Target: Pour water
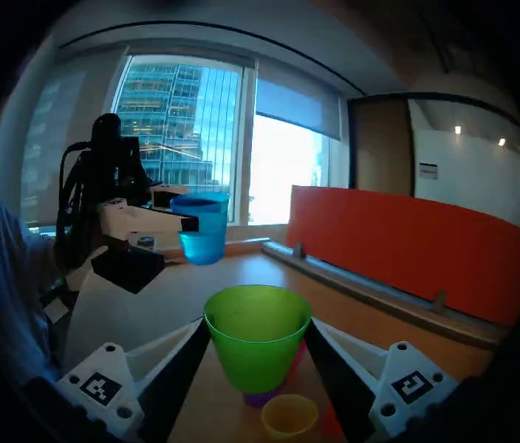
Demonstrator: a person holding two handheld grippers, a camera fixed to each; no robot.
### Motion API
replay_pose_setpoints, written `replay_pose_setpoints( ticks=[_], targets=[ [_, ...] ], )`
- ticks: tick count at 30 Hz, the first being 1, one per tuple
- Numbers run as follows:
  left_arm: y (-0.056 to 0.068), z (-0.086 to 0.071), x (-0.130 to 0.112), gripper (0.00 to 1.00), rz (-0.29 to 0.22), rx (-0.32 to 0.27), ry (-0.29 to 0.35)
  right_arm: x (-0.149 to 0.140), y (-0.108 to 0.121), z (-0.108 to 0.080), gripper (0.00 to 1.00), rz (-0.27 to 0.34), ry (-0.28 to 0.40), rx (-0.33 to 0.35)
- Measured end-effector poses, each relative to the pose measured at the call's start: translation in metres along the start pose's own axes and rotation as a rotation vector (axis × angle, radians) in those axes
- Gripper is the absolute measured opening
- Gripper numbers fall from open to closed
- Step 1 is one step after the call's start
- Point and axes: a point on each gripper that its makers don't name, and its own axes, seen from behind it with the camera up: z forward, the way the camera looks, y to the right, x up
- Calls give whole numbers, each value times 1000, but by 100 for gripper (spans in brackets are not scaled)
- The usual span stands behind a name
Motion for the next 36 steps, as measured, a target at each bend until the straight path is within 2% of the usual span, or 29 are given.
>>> replay_pose_setpoints(
  ticks=[23, 36],
  targets=[
    [5, 5, 46, 87, 302, 61, 48, -4, -25, 8, 91, -11, 18, 56],
    [16, 8, 65, 87, 513, 78, 71, -3, -41, 11, 91, -18, 32, 95]
  ],
)
